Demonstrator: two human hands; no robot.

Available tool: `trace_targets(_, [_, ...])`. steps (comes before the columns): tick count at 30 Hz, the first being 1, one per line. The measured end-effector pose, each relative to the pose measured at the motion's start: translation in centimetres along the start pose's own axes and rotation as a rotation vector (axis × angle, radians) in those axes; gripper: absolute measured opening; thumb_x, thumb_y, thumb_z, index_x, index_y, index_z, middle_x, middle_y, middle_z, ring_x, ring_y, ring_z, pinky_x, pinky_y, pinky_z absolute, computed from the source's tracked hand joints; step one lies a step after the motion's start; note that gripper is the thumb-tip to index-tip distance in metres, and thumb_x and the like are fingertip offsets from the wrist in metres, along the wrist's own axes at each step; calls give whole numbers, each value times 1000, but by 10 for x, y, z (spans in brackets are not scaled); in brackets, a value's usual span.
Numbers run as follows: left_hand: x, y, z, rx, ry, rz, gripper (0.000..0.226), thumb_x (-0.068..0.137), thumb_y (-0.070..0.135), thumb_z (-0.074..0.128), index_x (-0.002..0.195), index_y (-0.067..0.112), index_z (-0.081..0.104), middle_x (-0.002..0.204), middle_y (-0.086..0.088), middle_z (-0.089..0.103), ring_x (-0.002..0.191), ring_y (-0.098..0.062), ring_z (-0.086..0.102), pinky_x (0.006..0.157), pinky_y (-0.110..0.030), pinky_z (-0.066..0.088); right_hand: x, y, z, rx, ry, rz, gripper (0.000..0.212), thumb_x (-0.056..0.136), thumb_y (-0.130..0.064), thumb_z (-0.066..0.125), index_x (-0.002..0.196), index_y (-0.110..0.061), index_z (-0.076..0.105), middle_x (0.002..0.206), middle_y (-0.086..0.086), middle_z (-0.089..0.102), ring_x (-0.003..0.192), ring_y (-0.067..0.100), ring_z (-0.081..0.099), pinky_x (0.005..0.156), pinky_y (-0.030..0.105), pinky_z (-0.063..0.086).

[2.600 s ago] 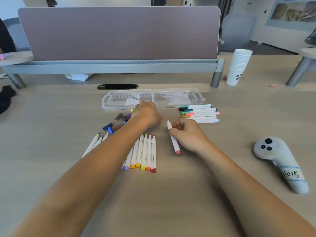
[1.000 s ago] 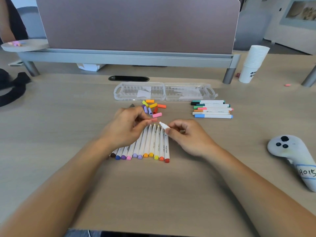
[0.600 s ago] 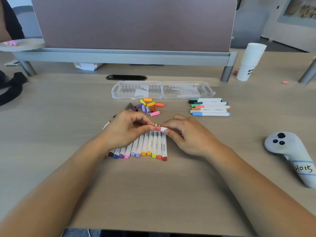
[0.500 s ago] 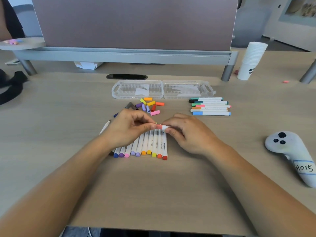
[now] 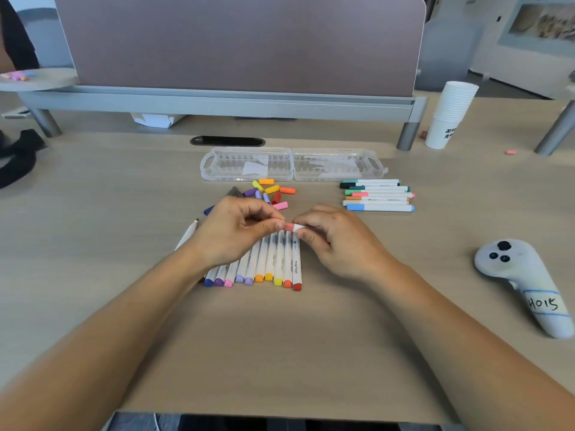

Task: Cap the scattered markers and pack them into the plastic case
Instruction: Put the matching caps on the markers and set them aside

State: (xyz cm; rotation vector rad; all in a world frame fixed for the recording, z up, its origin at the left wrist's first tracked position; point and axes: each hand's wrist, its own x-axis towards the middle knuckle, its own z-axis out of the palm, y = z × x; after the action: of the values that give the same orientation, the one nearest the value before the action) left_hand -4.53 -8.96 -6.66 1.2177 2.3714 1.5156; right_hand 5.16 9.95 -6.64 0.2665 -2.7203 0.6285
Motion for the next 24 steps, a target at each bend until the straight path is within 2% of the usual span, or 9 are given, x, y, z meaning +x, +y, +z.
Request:
trace_targets(4, [0, -3, -10, -28, -17, -9, 14, 85, 33, 67, 93, 23, 71, 80, 2, 72, 75, -6, 67, 72, -26, 55, 3, 1, -1, 72, -39, 53, 14, 102, -31, 48, 94, -25, 58, 79, -16, 50, 73, 4, 47, 66, 29, 35])
trace_targets(8, [1, -18, -29, 186, 109, -129, 23, 88, 36, 68, 76, 17, 62, 58, 3, 50, 51, -3, 41, 53, -17, 37, -2, 12, -6, 233, -21, 259, 31, 101, -38, 47, 76, -20, 44, 69, -6, 46, 60, 6, 42, 57, 24, 31])
trace_targets(11, [3, -28, -45, 313, 185, -238, 33, 89, 38, 68, 74, 10, 61, 54, 7, 46, 46, -4, 37, 46, -14, 31, -2, 11, -7, 415, 33, 383, 46, 96, -50, 49, 68, -17, 37, 102, 3, 69, 65, 13, 51, 59, 28, 30])
trace_targets(13, [4, -30, -49, 352, 215, -285, 34, 89, 41, 67, 74, 10, 62, 55, 6, 49, 45, -4, 38, 48, -17, 32, -2, 5, -9, 451, 13, 417, 52, 95, -53, 50, 67, -11, 34, 127, -28, 57, 63, 3, 56, 60, 29, 30])
trace_targets(15, [5, -32, -51, 372, 219, -311, 33, 89, 40, 67, 74, 11, 62, 56, 4, 52, 48, -5, 40, 50, -20, 34, -2, 5, -9, 428, -37, 448, 59, 91, -59, 50, 66, -8, 35, 111, -38, 53, 76, -3, 62, 62, 30, 32])
trace_targets(17, [7, -33, -52, 376, 227, -340, 29, 90, 36, 67, 75, 13, 63, 58, 3, 55, 54, -9, 45, 52, -23, 36, 0, 7, -8, 363, -79, 498, 65, 83, -72, 50, 55, -15, 38, 102, -12, 72, 82, 12, 66, 63, 32, 32])
trace_targets(19, [12, -32, -51, 389, 226, -356, 25, 91, 33, 66, 76, 14, 63, 60, 4, 55, 57, -10, 47, 53, -24, 37, 1, 5, -7, 235, -121, 514, 67, 83, -72, 52, 47, -18, 35, 98, 9, 74, 69, 21, 61, 58, 32, 30])
trace_targets(22, [26, -24, -45, 396, 187, -354, 22, 95, 27, 62, 76, 16, 60, 63, 6, 55, 56, -5, 51, 51, -18, 37, 0, -4, -3, 16, -185, 487, 55, 87, -64, 56, 56, -19, 48, 66, 1, 59, 59, 18, 51, 52, 30, 31])
trace_targets(24, [39, -19, -39, 418, 140, -331, 21, 97, 23, 59, 77, 16, 59, 67, 4, 58, 59, -4, 54, 51, -19, 40, 0, -9, -1, -49, -205, 451, 47, 86, -63, 57, 63, -22, 54, 67, -3, 55, 64, 14, 54, 53, 30, 34])
